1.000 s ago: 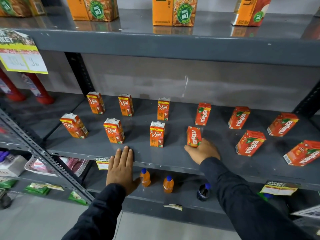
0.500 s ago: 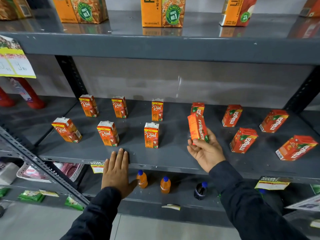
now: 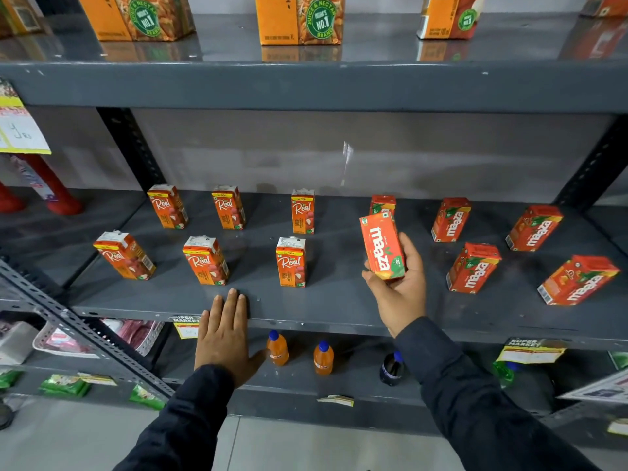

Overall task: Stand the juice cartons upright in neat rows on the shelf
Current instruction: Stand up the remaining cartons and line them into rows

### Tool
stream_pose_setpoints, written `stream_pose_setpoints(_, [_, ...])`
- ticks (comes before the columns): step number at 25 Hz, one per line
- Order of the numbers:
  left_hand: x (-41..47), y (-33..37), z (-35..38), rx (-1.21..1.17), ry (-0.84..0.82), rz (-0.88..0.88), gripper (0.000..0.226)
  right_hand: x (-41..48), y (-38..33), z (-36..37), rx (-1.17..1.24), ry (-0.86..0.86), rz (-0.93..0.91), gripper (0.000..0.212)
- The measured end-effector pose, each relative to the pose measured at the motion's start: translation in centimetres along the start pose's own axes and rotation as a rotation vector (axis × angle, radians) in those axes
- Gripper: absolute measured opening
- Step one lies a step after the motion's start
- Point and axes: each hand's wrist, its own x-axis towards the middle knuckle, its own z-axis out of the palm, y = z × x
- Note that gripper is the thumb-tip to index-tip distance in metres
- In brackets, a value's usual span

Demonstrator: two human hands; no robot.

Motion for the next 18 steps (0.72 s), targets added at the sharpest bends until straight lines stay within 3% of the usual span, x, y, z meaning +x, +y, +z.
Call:
stream_pose_setpoints(6, [0.0, 0.0, -0.2, -0.018, -0.01, -0.005, 0.114, 0.1, 0.3, -0.5, 0.036, -0.002, 0.011, 0.078])
stream_pose_setpoints(10, [-0.1, 0.1, -0.3, 0.005, -0.007, -0.003, 0.113, 1.5, -0.2, -2.6, 0.02, -0.012, -0.018, 0.066])
stream_pose_setpoints(13, [-0.1, 0.3, -0.5, -0.005, 0.0, -0.003, 0.113, 3.5, -0.8, -4.3, -0.168, -0.097, -0.047, 0.047])
stream_pose_setpoints(18, [-0.1, 0.4, -0.5, 0.001, 0.0, -0.005, 0.113, 5.5, -1.1, -6.0, -0.431, -0.172, -0.041, 0.049])
